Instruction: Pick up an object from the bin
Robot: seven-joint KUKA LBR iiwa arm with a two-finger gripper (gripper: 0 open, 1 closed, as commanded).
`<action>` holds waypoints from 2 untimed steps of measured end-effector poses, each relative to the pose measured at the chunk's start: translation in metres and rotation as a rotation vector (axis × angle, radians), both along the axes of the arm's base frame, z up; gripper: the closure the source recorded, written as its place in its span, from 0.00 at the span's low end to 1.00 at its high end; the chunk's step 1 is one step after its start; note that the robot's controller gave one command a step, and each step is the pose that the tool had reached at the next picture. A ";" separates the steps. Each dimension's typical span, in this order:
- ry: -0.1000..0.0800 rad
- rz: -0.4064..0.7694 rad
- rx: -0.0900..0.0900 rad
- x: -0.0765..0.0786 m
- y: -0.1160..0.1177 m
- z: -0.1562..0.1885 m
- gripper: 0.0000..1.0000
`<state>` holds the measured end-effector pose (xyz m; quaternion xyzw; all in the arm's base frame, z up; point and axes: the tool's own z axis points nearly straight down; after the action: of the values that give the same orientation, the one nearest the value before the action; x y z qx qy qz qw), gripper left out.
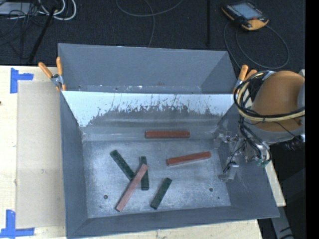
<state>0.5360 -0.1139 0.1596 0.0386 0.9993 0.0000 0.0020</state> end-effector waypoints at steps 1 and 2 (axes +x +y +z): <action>0.005 0.137 0.000 0.018 0.011 -0.038 0.00; 0.006 0.332 -0.001 0.029 0.051 -0.060 0.00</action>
Offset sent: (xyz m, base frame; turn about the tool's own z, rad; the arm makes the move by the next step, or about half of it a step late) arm 0.0343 0.0722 -0.0697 -0.3704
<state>0.5646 -0.0633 0.1001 -0.1269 0.9919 -0.0001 -0.0008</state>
